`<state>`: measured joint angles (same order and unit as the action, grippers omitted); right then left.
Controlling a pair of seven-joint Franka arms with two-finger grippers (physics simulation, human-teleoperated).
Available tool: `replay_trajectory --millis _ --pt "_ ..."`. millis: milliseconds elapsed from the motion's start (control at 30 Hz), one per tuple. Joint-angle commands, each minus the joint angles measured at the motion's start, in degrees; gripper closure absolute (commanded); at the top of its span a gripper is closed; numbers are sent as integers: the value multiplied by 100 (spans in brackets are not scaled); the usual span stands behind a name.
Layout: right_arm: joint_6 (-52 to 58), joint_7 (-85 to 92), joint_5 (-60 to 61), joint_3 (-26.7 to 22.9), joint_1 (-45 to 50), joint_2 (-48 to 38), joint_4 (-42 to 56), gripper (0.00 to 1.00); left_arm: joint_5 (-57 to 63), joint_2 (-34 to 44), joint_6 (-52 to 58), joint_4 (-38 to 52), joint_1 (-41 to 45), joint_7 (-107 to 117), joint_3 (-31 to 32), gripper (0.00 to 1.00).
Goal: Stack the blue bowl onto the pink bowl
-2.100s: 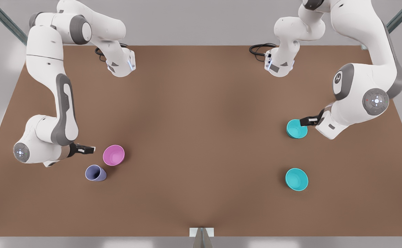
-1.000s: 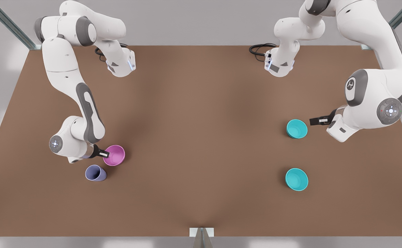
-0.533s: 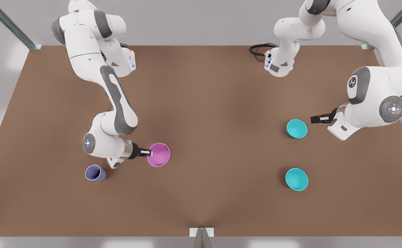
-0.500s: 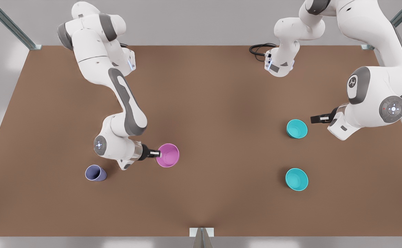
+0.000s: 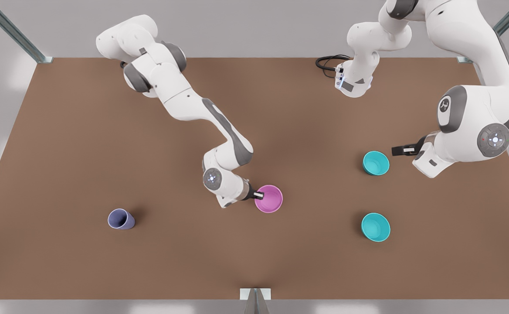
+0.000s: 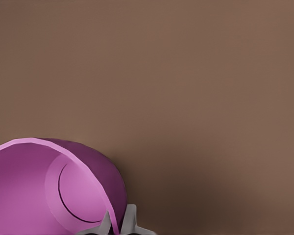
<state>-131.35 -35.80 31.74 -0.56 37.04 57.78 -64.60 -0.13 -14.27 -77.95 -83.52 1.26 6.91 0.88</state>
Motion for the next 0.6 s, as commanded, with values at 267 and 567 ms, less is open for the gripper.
replay_trajectory --millis 267,567 --pt "933 -2625 -28 91 -714 -522 105 0 -13 3 -817 -445 -266 -41 -35 0" --pt "5383 5891 -3569 -85 -3898 -2166 1231 0 -549 -93 -4588 -3794 -609 -3301 -676 0"
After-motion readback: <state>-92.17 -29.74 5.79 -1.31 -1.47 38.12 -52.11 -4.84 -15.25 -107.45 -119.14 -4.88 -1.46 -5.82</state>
